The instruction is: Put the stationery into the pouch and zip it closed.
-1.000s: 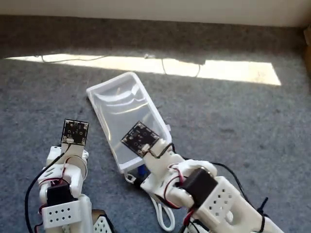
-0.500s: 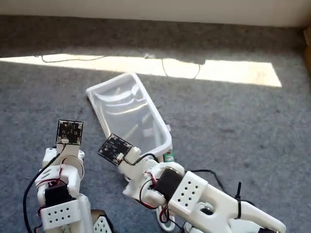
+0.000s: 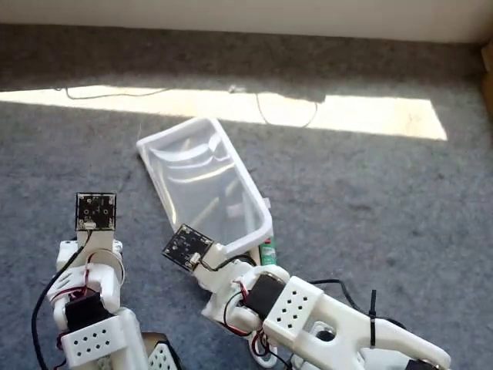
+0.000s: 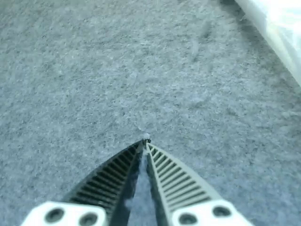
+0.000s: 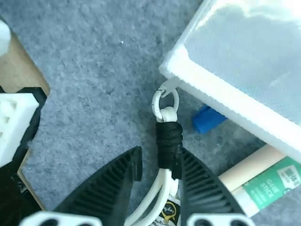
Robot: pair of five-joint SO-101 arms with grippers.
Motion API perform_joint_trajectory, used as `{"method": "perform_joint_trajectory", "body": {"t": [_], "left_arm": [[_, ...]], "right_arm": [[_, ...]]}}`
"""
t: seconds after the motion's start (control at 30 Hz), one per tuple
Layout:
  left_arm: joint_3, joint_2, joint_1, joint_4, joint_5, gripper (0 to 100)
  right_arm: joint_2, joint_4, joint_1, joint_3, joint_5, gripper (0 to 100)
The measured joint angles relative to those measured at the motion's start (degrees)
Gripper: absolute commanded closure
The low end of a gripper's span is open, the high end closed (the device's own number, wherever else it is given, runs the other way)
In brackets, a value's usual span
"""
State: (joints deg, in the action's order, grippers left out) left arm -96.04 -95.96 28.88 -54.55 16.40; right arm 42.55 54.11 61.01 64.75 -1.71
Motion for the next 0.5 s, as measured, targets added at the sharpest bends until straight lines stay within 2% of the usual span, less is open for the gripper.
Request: {"method": "perform_joint_trajectory", "body": {"t": [0.5], "left_arm": [[0.00,0.00,0.44,0.00,0.00,99]], "right_arm": [[0.00,-5.45,-0.09,3.78,0.00,88.2]]}}
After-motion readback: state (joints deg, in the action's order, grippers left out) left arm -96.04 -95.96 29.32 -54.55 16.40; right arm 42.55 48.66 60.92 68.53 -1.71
